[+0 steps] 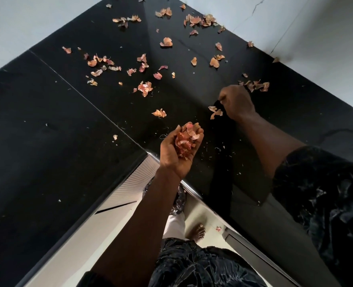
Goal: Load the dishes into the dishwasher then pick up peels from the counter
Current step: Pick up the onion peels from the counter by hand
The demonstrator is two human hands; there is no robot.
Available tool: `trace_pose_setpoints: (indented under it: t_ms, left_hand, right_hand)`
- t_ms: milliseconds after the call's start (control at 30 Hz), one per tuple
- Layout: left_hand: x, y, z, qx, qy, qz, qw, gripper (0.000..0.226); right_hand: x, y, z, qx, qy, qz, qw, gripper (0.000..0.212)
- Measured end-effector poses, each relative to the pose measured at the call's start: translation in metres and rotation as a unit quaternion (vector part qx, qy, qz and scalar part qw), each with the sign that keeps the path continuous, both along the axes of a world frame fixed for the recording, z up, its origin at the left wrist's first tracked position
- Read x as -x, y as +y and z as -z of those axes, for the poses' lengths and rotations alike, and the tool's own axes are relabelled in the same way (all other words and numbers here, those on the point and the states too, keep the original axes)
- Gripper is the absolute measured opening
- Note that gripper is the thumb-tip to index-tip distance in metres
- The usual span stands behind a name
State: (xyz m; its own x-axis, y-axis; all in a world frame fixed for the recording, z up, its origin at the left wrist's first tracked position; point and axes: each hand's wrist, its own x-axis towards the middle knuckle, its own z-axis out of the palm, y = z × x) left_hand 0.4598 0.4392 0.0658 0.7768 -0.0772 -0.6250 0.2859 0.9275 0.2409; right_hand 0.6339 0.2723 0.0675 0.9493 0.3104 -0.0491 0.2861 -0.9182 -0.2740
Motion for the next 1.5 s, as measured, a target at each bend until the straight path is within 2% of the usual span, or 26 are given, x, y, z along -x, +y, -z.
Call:
trace_pose_setpoints:
  t_ms: [133,267,367,433,700,867,967,1100,1367,1500]
  left_hand:
    - [-0.003,-0.004,0.003,-0.001,0.000,-0.004,1.000,0.037]
    - [-0.006,-0.015,0.006,-0.002,0.013,-0.015,1.000,0.036]
    - [-0.009,-0.027,0.005,-0.017,0.023,-0.012,1.000,0.032]
    - [-0.009,-0.034,0.005,-0.049,0.030,-0.004,0.998,0.030]
    - [-0.008,-0.040,0.007,-0.065,0.022,0.007,0.998,0.036]
    - [-0.009,-0.028,0.005,-0.029,0.027,-0.033,0.999,0.033]
    - [-0.011,-0.022,0.002,-0.009,0.026,-0.044,0.999,0.037]
    - [-0.013,-0.017,0.001,0.005,0.025,-0.044,0.999,0.042]
    - [-0.015,-0.010,-0.002,0.027,-0.004,-0.048,0.998,0.040]
    - [-0.017,-0.006,-0.001,0.020,-0.003,-0.045,0.999,0.039]
  right_hand:
    - [0.011,-0.019,-0.017,-0.098,-0.027,0.070,0.992,0.014]
    - [0.056,-0.002,-0.053,-0.194,-0.052,0.006,0.980,0.013]
    - [0.102,0.020,-0.067,-0.198,-0.032,-0.078,0.977,0.013]
    - [0.122,0.030,-0.065,-0.196,-0.019,-0.101,0.975,0.014]
    - [0.152,0.045,-0.060,-0.184,-0.012,-0.077,0.980,0.017]
    - [0.113,0.031,-0.061,-0.274,-0.019,0.023,0.961,0.017]
    - [0.083,0.015,-0.042,-0.209,-0.027,0.086,0.974,0.018]
    - [0.055,0.006,-0.014,-0.092,0.011,0.101,0.991,0.019]
    - [0.031,0.031,0.005,0.001,0.009,0.077,0.997,0.023]
    - [0.022,0.039,0.004,0.030,-0.016,0.072,0.997,0.033]
